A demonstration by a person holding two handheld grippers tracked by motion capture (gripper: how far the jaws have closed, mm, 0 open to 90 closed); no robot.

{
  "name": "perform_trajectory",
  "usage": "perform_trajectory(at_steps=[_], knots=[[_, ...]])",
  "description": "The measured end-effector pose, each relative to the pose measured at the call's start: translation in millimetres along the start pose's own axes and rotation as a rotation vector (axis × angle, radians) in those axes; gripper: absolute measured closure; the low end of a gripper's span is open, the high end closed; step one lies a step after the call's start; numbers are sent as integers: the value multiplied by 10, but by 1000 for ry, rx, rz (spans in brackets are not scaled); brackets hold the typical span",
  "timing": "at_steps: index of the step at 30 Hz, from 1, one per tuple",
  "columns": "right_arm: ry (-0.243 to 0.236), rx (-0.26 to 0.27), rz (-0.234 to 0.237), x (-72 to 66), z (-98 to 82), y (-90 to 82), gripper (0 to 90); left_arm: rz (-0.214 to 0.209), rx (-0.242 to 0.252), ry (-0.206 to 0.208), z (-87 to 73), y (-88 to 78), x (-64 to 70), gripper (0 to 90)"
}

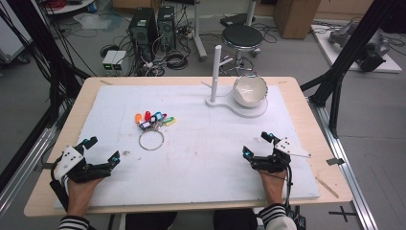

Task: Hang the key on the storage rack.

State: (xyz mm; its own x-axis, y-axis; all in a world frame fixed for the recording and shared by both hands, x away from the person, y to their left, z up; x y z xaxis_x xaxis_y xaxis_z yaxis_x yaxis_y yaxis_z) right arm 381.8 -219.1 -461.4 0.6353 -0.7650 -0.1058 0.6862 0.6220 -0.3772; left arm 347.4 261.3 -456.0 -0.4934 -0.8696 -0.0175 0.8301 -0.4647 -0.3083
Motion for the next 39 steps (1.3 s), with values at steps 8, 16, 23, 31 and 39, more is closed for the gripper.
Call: perform_trajectory(at_steps=[8, 16, 23, 31, 39], knots=[[0, 0, 3, -2, 0, -1, 10, 0, 3, 4, 2, -2, 4, 17], [-4, -1, -2, 1, -1, 0, 10, 1, 8, -2, 5, -6, -1, 17], [-8, 0, -1, 1, 2, 2, 10, -16, 4, -20, 9, 1, -17, 17], [-2, -2, 1, -1, 0, 0, 10, -73, -49, 18, 127, 23, -32, 17], [6, -2, 5, 0, 0, -2, 10, -126, -99, 117, 578, 50, -58, 17]])
Point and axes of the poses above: each handheld gripper's, and its own axes: y roughly forward along the jaws, z roughly out of its top, x roughly to its right, the point moved 9 cm from there along y, roughly forward along the jaws, and after that the axes turned 15 degrees about -x, right-handed, at the moved point
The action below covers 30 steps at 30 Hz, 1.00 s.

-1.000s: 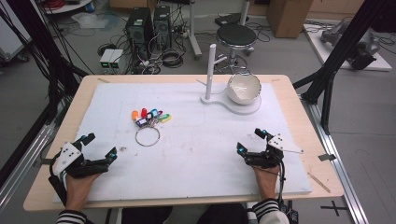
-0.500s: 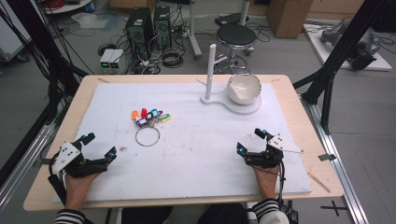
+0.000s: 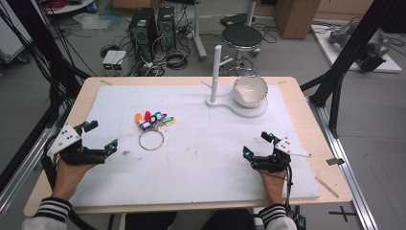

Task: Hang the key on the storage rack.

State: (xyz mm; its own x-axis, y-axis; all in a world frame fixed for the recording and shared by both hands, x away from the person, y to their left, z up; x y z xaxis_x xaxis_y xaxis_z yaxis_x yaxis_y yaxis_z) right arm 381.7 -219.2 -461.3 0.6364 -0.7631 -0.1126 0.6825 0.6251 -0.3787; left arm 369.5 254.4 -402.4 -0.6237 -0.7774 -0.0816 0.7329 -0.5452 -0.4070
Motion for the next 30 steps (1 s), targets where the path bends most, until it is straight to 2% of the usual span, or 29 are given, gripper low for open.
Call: perform_trajectory(at_steps=[4, 14, 22, 27, 30], knots=[[-13, 2, -5, 0, 2, 4, 10, -57, -46, 36, 229, 58, -5, 17], [-9, 0, -4, 0, -1, 2, 10, -148, -206, 163, 563, 241, 56, 17], [-7, 2, -1, 1, 1, 3, 10, -207, -355, 262, 664, 445, 135, 17], [-2, 0, 1, -1, 0, 0, 10, -236, -444, 343, 686, 578, 230, 17], [-1, 0, 1, -1, 0, 0, 10, -260, -491, 367, 687, 657, 290, 17]])
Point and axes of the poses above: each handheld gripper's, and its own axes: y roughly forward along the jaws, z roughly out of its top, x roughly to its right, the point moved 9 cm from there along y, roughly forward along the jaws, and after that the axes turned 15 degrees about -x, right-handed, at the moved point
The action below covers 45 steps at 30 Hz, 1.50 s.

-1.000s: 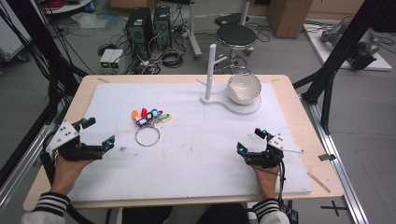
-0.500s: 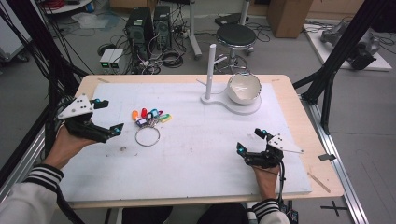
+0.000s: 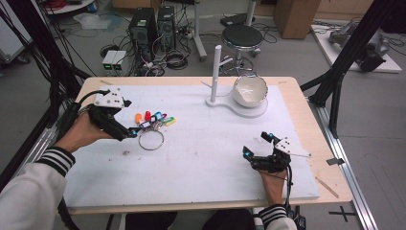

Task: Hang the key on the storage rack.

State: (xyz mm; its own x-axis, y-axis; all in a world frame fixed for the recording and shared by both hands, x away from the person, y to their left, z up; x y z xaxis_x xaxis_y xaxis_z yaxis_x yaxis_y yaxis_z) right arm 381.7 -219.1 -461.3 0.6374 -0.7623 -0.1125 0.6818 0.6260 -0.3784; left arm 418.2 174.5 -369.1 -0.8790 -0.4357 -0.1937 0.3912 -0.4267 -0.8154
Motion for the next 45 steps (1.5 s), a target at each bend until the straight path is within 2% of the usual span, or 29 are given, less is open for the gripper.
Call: perform_trajectory(at_steps=[2, 8, 16, 27, 34, 40, 43, 45], knots=[[-5, 0, 0, 0, -1, 1, 10, -2, -37, 25, 22, 52, 3, 17], [-4, 0, 0, 0, 0, 1, 10, -29, -127, 64, 51, 201, 28, 17], [-5, 0, 0, 0, 0, 1, 10, -61, -216, 105, 50, 380, 104, 17], [-4, 2, -2, 0, 1, 2, 10, -110, -342, 132, -10, 683, 198, 17], [-2, 1, -1, 1, 1, 1, 10, -118, -431, 158, -73, 822, 246, 18], [-2, 1, -1, 1, 0, 1, 10, -124, -485, 164, -114, 936, 297, 29], [0, 0, 0, 0, 0, 0, 10, -130, -513, 155, -140, 980, 321, 29], [0, 0, -1, 1, 0, 0, 10, -137, -529, 155, -156, 1000, 331, 68]])
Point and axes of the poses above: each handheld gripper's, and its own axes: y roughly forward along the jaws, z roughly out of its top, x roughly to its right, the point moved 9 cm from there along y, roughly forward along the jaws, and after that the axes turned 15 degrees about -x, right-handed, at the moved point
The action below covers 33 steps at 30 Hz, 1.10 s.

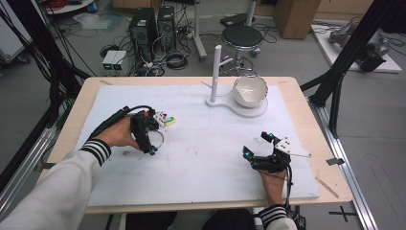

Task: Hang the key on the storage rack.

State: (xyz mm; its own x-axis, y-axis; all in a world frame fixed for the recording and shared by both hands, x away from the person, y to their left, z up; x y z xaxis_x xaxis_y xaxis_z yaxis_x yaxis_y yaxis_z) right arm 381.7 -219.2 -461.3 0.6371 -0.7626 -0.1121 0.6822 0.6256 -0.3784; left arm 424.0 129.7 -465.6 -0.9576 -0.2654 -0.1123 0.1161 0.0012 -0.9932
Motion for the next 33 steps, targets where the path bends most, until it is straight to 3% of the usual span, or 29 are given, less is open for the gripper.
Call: perform_trajectory(at_steps=[2, 11, 26, 33], knots=[[1, 0, 1, -1, 0, 0, 10, -12, -17, 4, -4, 23, 16, 122], [0, 0, 0, 1, 0, 0, 10, -32, -74, 1, 16, 96, 69, 182], [0, 0, 1, 0, 0, 0, 10, -54, -162, -17, -7, 158, 115, 448], [1, 0, 1, -1, 0, 0, 10, -70, -188, -11, -6, 190, 137, 507]])
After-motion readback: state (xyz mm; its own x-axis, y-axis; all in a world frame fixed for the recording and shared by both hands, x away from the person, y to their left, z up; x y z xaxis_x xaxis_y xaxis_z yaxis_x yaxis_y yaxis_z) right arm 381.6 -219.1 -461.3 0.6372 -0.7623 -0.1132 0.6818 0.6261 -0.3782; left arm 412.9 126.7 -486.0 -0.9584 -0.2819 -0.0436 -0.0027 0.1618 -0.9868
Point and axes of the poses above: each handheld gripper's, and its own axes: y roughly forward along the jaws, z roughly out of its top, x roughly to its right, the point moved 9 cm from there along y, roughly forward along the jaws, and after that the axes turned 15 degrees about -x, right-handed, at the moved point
